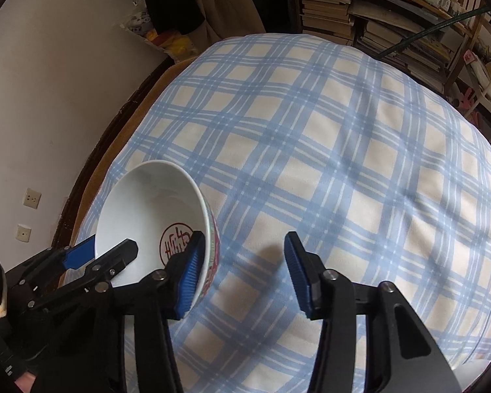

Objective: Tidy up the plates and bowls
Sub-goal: 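Close both grippers on the rim of the character-print bowl, then lift the character-print bowl with both grippers and carry it over the nested bowls, then lower the character-print bowl into the nested bowls with both grippers, then open both grippers and pull them back from the bowl stack, then move both grippers to the rim of the nested bowl stack, then close both grippers on the rim of the bowl stack, then lift the bowl stack with both grippers and carry it over the cherry plates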

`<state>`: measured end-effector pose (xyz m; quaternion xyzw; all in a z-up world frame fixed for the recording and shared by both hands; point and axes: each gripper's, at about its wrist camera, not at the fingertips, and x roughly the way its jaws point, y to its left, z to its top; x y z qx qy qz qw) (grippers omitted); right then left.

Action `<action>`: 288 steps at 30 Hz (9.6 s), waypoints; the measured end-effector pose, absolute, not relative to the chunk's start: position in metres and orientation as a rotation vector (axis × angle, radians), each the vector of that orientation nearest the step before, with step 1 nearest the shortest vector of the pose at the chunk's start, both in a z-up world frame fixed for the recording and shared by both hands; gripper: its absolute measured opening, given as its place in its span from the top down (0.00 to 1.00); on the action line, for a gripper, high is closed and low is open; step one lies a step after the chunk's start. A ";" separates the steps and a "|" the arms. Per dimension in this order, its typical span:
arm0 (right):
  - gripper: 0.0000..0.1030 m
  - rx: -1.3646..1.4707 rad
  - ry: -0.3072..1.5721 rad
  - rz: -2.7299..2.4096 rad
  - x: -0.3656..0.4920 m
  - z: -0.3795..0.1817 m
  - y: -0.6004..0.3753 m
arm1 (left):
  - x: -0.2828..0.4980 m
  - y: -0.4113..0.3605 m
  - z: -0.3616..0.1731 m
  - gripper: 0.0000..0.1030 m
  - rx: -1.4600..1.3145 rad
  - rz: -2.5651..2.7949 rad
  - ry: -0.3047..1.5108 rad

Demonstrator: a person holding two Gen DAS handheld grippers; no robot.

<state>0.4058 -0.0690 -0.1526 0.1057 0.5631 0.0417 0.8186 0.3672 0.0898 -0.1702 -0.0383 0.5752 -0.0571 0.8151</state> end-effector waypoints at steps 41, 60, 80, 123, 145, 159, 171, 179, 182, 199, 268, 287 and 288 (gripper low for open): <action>0.92 0.297 1.130 -0.002 0.291 -0.100 -0.142 | 0.277 -0.033 -0.105 0.86 0.109 -0.327 1.168; 0.92 0.372 0.996 -0.123 0.172 -0.055 -0.235 | 0.194 -0.142 -0.063 0.86 0.135 -0.464 1.127; 0.92 0.512 0.964 -0.166 0.108 -0.099 -0.295 | 0.153 -0.216 -0.092 0.86 0.254 -0.476 1.194; 0.91 0.520 0.984 -0.205 0.115 -0.124 -0.316 | 0.154 -0.238 -0.126 0.85 0.312 -0.431 1.228; 0.45 0.574 0.931 -0.213 0.094 -0.107 -0.338 | 0.173 -0.203 -0.109 0.61 0.341 -0.323 1.216; 0.01 0.609 0.997 -0.301 0.085 -0.130 -0.370 | 0.186 -0.190 -0.113 0.26 0.224 -0.344 1.186; 0.01 0.653 1.015 -0.315 0.080 -0.140 -0.382 | 0.200 -0.184 -0.125 0.21 0.217 -0.299 1.242; 0.01 0.649 1.071 -0.286 0.087 -0.154 -0.376 | 0.200 -0.184 -0.128 0.21 0.237 -0.314 1.245; 0.01 0.645 1.066 -0.284 0.088 -0.153 -0.375 | 0.201 -0.182 -0.125 0.21 0.216 -0.330 1.245; 0.03 0.607 1.085 -0.303 0.092 -0.156 -0.373 | 0.201 -0.192 -0.125 0.21 0.270 -0.326 1.248; 0.89 0.695 1.086 -0.178 0.115 -0.158 -0.348 | 0.202 -0.213 -0.147 0.97 0.151 -0.459 1.381; 0.89 0.669 1.084 -0.212 0.118 -0.152 -0.340 | 0.200 -0.208 -0.146 0.98 0.118 -0.439 1.369; 0.89 0.672 1.082 -0.216 0.117 -0.151 -0.341 | 0.200 -0.209 -0.144 0.98 0.125 -0.443 1.368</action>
